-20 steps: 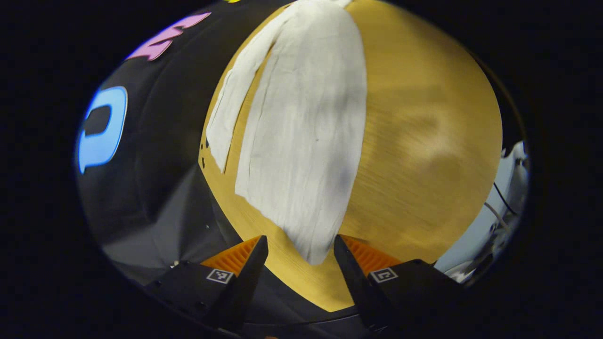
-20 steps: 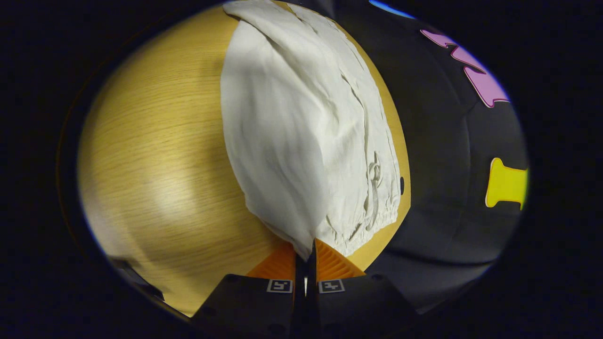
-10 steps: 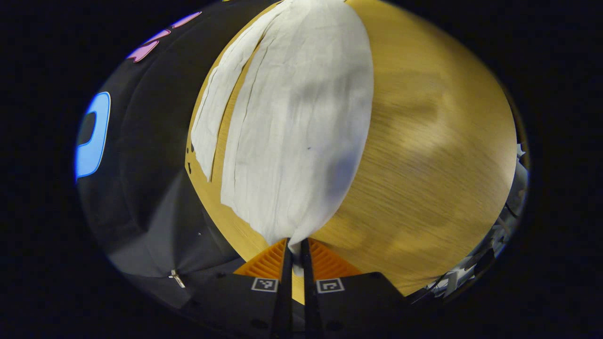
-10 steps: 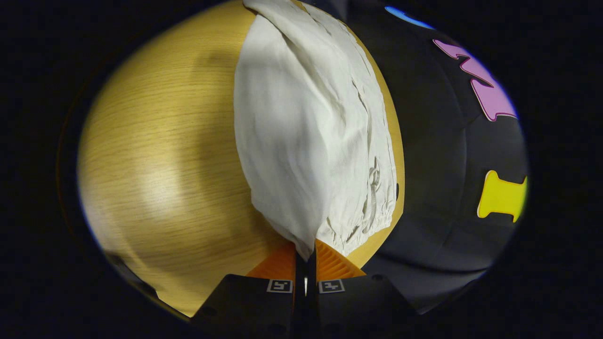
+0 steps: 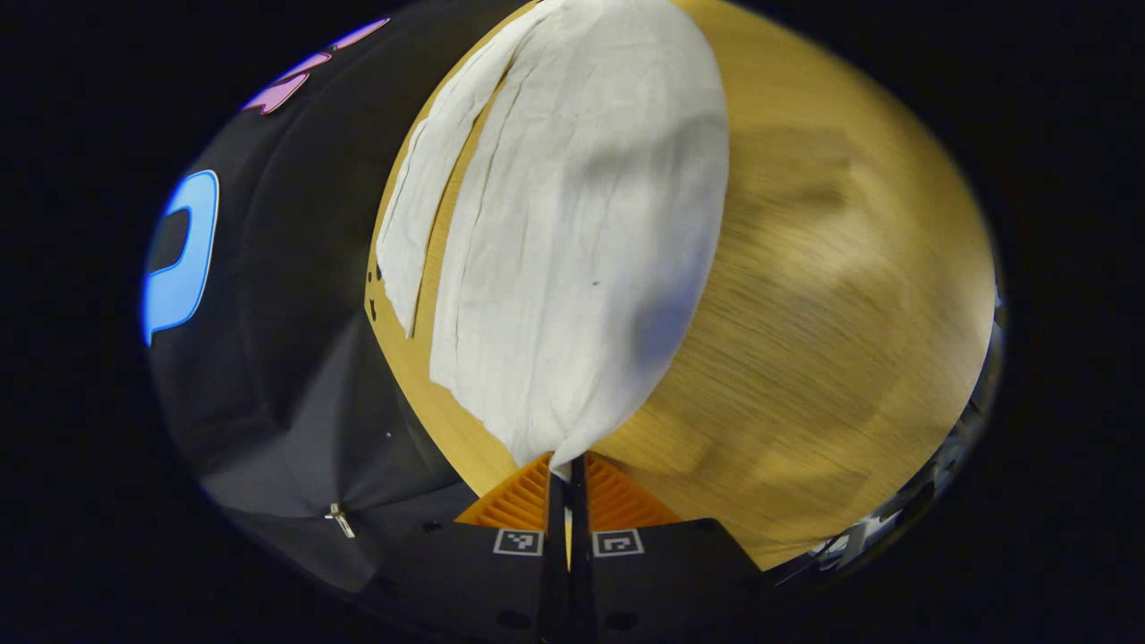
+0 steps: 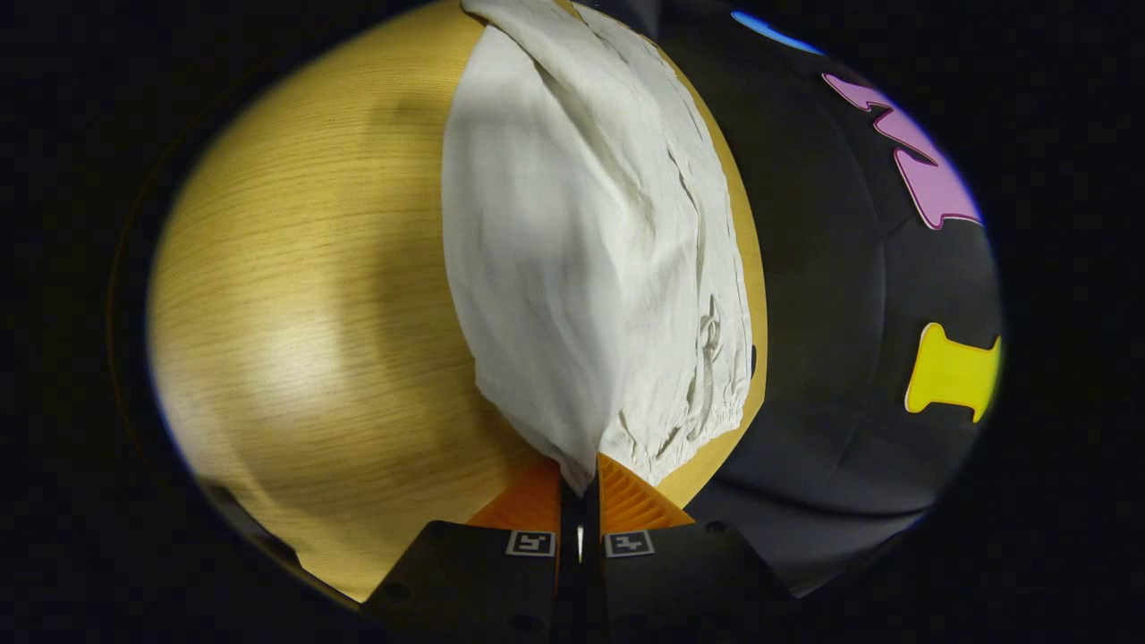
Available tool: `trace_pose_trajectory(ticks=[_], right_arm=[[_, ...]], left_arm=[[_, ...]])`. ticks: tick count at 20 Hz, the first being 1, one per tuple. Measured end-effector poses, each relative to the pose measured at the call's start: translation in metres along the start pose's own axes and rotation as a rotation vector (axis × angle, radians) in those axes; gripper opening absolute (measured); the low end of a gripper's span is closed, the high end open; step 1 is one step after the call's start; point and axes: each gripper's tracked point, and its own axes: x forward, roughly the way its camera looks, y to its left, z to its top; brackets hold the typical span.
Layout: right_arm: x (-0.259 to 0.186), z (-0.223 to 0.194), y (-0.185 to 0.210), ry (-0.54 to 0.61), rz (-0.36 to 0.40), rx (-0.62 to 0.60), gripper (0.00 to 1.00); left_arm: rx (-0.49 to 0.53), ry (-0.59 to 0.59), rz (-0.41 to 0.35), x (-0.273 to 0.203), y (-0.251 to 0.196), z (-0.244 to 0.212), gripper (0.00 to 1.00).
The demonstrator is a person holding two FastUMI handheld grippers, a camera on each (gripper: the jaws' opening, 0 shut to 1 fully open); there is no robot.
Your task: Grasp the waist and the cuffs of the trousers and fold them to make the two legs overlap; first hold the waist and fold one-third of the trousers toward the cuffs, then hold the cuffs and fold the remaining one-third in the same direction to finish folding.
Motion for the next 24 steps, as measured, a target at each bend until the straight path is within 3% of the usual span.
trace_pose_trajectory(ticks=[6, 11, 18, 24], right_arm=[[-0.008, 0.002, -0.022, -0.014, -0.079, 0.089, 0.05], [-0.014, 0.007, -0.054, -0.030, -0.121, 0.088, 0.05], [-0.027, 0.014, -0.119, -0.036, -0.214, 0.159, 0.05], [-0.015, 0.028, -0.182, -0.044, -0.281, 0.290, 0.05]], left_arm=[[-0.129, 0.042, 0.149, -0.016, 0.055, -0.006, 0.06], [-0.120, 0.015, 0.255, -0.020, 0.111, 0.015, 0.06], [-0.111, -0.029, 0.334, -0.017, 0.167, 0.045, 0.06], [-0.142, -0.035, 0.418, -0.005, 0.235, 0.064, 0.05]])
